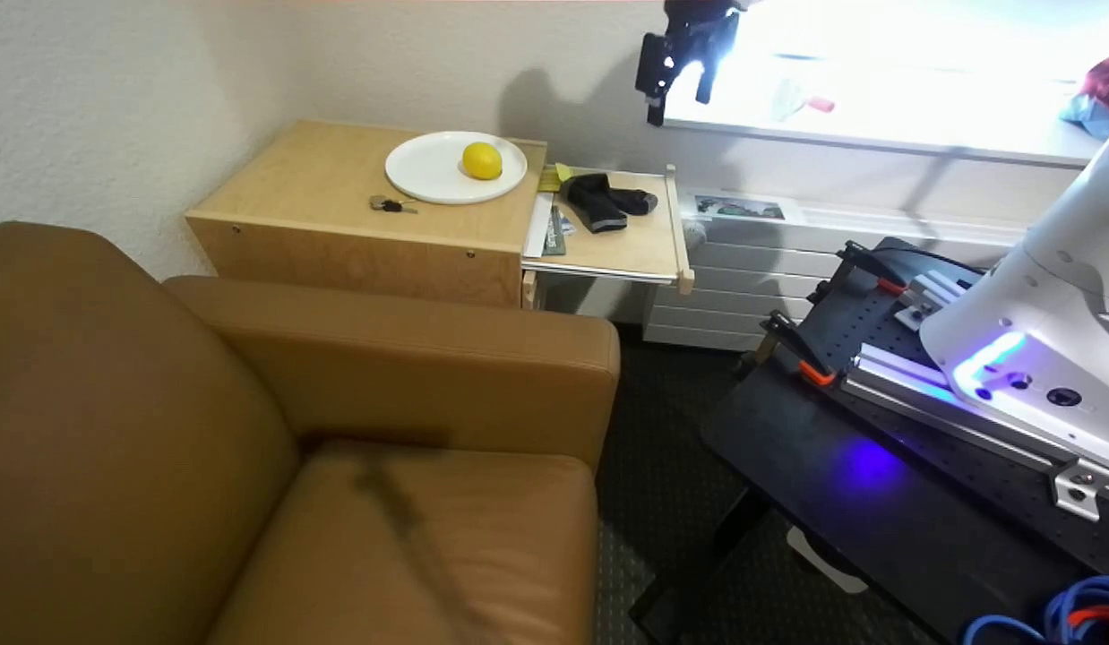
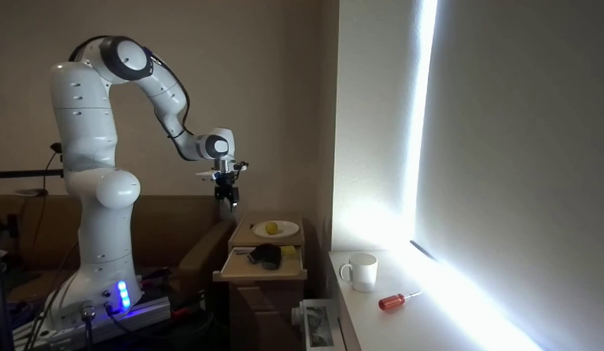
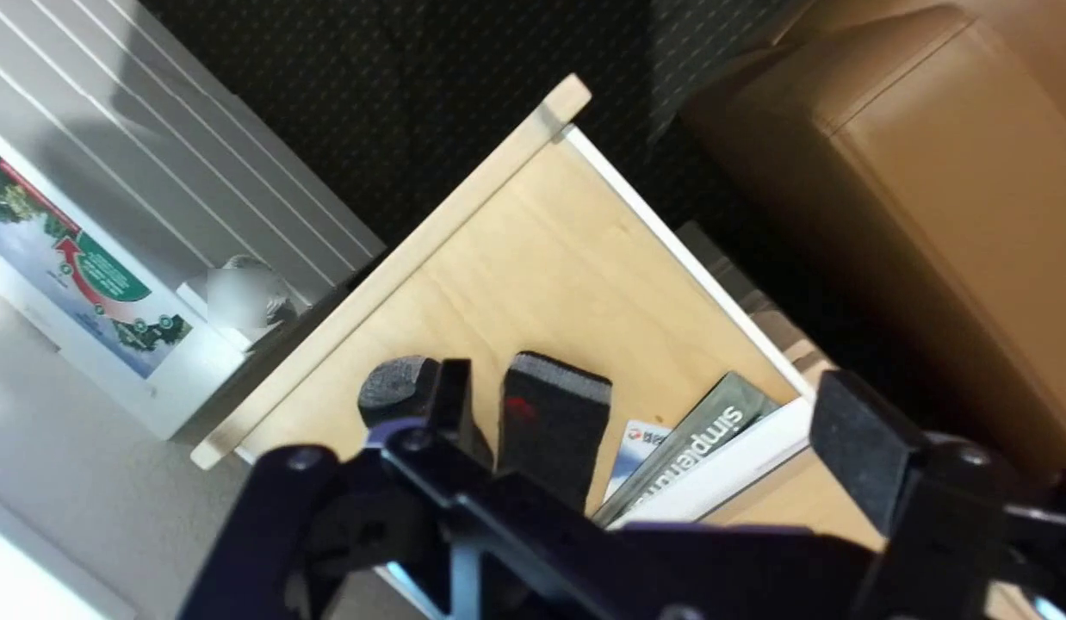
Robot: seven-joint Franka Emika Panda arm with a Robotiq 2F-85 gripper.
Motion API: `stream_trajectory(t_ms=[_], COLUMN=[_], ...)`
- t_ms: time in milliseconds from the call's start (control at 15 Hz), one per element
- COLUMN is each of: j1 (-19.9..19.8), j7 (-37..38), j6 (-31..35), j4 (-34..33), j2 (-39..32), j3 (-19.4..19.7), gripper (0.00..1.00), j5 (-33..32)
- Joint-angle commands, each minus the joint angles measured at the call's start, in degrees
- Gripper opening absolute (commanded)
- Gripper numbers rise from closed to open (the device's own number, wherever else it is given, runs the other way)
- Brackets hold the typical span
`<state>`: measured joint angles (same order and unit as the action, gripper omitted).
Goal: Pick the sock on the drawer tray, put it on the drawer top, close and open the drawer, then pick the sock and put it on the drawer tray
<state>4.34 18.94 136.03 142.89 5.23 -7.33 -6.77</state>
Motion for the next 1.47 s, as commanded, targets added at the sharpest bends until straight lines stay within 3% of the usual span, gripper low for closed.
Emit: stream_trajectory(t_ms=[0, 67, 133, 333, 400, 600, 867, 1067, 1133, 1200, 1400], j1=[0.0, 1.01, 0.87, 1.59, 2.11, 1.91, 2.82, 0.03, -1.03, 2.85, 3.36], j7=[7.83, 2.77, 5.63, 4.09, 11.35, 23.65, 28.16, 22.83, 20.99, 22.51, 21.55], j6=[0.14, -1.57, 0.81, 0.19, 0.31, 11.08, 17.94, 16.09, 14.84, 16.96, 17.0], j4=[-7.11, -7.0, -4.61, -6.58, -6.87, -11.06, -18.48, -25.96, -27.71, -22.87, -24.48], j2=[-9.29, -7.9, -7.02, -8.35, -9.48, -19.76, -31.86, -39.69, -41.13, -37.42, -39.28], j3=[0.12, 0.07, 0.75, 0.7, 1.3, 3.17, 7.28, 6.14, 4.97, 8.58, 9.26], gripper=[1.0, 1.0, 1.0, 1.0, 1.0, 1.0, 1.0, 1.0, 1.0, 1.0, 1.0], j5=[-4.99, 1.69, -2.46, 0.69, -6.77, -9.85, -3.65, 6.35, 10.21, 7.65, 8.8])
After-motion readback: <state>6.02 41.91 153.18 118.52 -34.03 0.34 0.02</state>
